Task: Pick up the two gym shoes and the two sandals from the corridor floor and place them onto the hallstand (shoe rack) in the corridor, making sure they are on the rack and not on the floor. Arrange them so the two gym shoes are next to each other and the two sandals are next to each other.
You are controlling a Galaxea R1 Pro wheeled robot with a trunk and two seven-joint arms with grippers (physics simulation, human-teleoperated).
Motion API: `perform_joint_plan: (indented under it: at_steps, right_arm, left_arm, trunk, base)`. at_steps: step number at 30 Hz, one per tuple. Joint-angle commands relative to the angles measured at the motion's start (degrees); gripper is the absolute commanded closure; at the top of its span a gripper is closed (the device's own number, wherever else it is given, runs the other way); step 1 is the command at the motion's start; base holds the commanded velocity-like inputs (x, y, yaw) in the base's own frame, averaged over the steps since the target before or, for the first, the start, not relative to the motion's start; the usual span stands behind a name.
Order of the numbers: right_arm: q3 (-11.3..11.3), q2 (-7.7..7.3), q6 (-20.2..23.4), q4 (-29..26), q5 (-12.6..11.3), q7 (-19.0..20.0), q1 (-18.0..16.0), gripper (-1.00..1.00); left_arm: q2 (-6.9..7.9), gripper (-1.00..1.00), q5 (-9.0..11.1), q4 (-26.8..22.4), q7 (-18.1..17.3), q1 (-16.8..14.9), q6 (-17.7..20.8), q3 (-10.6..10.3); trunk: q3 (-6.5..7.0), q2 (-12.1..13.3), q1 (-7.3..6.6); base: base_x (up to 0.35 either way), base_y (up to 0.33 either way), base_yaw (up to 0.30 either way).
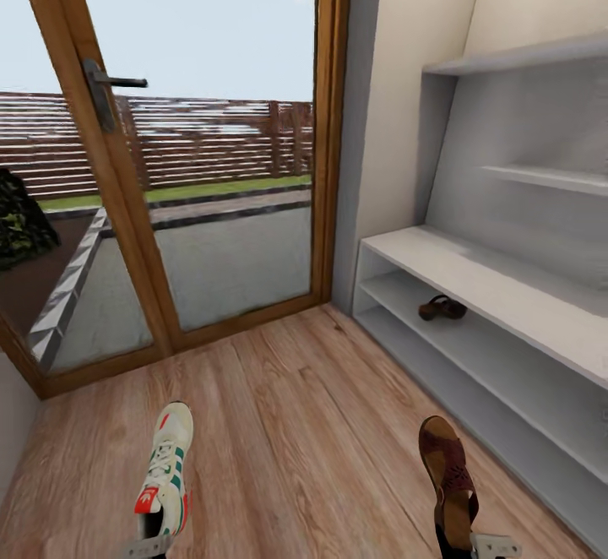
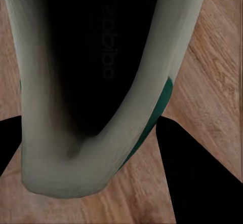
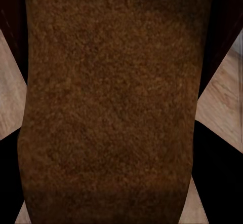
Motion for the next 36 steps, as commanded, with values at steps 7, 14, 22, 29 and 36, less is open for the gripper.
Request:
perform_joint_plan:
  at_steps: [7, 14, 22, 29, 36]
  right_arm:
    - [-0.5, 0.06, -0.2, 0.0, 0.6, 0.5, -0.1, 1.00]
    - [-0.5, 0.06, -0.2, 0.1, 0.6, 0.5, -0.1, 1.00]
    - [-0.5, 0.06, -0.2, 0.1, 0.6, 0.5, -0.1, 1.00]
    - [-0.5, 0.06, -0.1, 0.1, 0.6, 0.5, -0.1, 1.00]
    - [-0.5, 0.06, -0.1, 0.1, 0.6, 0.5, -0.1, 1.00]
  left_arm:
    - [-0.05, 1.00, -0.4, 0.0, -0.6, 0.0, -0.2, 0.3]
    - [-0.05, 1.00, -0.4, 0.0, -0.6, 0.0, -0.2, 0.2]
    - [-0.05, 1.00, -0.4, 0.0, -0.6, 0.0, -0.2, 0.2]
    - [-0.05, 1.00, -0.4, 0.0, -0.6, 0.0, -0.2, 0.2]
    - [-0.05, 1.00, -0.4, 0.0, -0.6, 0.0, -0.2, 0.2]
  trunk:
    - [0.19, 0.0, 0.01]
    - [0.44, 0.0, 0.01]
    - [0.63, 0.0, 0.01]
    - [0.63, 0.0, 0.01]
    - [0.63, 0.0, 0.01]
  base:
    - [0.053, 0.010, -0.241]
    - [0.002, 0.000, -0.241]
    - [-0.185, 0.038, -0.252]
    - [-0.207, 0.048, -0.268]
    - [-0.010, 0.002, -0.272]
